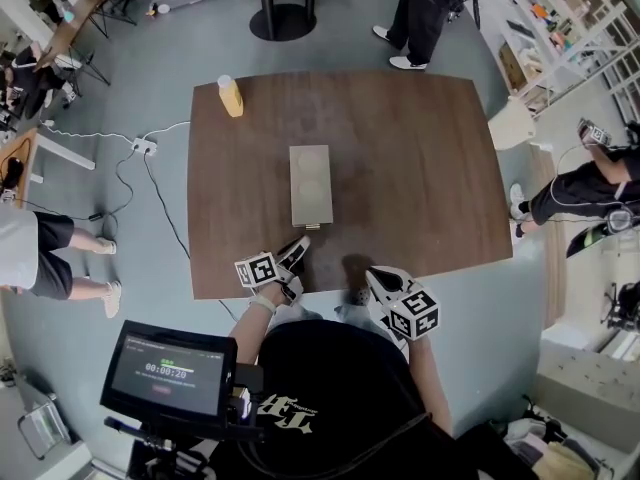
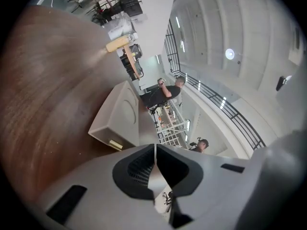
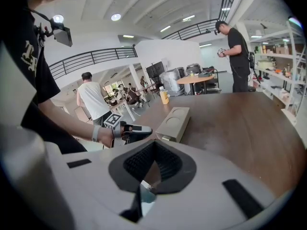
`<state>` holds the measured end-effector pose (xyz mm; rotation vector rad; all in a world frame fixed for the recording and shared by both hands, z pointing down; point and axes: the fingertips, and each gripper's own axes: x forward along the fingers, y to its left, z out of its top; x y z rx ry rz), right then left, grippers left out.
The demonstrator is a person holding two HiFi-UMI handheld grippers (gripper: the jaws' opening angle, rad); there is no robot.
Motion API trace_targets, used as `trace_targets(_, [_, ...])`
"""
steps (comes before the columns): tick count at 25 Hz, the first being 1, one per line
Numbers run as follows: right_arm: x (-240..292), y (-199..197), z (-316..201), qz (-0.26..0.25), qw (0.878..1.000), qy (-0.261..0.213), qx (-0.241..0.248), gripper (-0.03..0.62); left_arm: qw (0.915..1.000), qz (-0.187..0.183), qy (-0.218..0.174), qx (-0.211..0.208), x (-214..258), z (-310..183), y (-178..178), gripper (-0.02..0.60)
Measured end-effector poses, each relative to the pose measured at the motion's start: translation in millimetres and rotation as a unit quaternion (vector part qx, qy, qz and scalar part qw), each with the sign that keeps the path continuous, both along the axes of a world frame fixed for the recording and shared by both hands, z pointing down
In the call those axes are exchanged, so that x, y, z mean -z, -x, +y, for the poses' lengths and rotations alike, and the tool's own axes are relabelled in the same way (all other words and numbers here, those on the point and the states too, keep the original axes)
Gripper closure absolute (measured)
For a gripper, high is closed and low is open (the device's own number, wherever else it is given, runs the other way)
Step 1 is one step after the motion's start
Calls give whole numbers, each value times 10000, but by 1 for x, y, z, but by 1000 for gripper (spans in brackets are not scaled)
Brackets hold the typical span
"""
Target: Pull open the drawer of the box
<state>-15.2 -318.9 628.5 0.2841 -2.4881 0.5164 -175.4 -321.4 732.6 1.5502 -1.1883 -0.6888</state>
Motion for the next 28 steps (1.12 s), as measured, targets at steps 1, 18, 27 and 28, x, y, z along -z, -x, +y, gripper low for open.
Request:
trace_targets(1, [-1, -3, 1, 13, 10000, 6, -35, 606, 9999, -28, 108, -18, -9, 0, 0, 577])
trace_targets(18, [-13, -73, 38, 574, 9971, 70, -490, 606, 9949, 546, 675, 504, -93, -2, -5, 488])
trace_targets(27, [-25, -88, 62, 815, 9956, 112, -454, 606, 9880, 1178, 130, 987, -95, -9, 5, 488])
trace_targets(28, [-25, -89, 62, 834, 9954, 113, -466, 606, 9883, 1168, 44, 977, -95, -13, 6, 488])
